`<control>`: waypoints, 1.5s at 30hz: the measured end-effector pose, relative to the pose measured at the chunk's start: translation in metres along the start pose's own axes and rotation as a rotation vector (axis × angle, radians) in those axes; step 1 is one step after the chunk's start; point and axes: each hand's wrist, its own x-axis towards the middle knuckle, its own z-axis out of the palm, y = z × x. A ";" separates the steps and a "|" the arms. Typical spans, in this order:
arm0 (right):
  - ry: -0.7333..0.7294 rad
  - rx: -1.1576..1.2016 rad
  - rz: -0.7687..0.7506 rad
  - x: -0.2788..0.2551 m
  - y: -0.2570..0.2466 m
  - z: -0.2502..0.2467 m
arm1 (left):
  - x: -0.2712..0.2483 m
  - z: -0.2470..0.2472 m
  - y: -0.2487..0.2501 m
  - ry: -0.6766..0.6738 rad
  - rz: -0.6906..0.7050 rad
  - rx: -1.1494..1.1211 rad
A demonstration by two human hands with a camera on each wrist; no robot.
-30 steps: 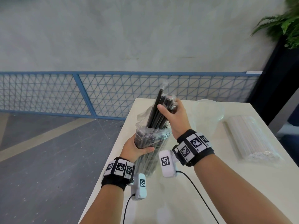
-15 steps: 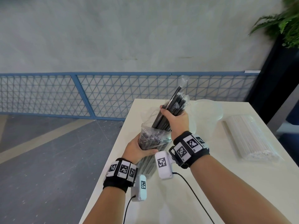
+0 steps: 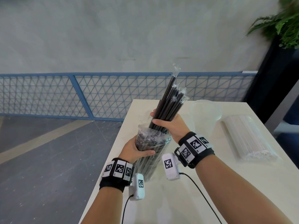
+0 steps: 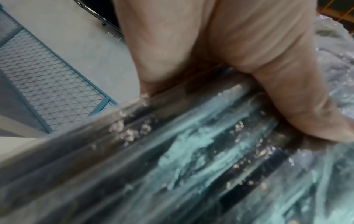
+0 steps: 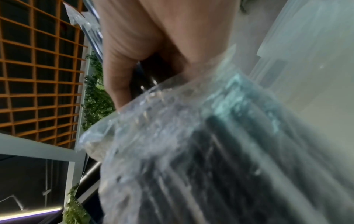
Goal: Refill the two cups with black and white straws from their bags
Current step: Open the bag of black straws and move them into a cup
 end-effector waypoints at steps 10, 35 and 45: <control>0.426 0.143 -0.031 0.016 -0.017 0.005 | 0.003 -0.003 -0.002 0.053 -0.030 0.004; 0.835 0.271 -0.127 0.029 -0.063 -0.055 | 0.009 -0.010 0.011 0.369 -0.152 -0.024; 0.699 -0.126 -0.216 0.023 -0.037 -0.046 | 0.008 0.002 0.014 0.310 -0.120 -0.070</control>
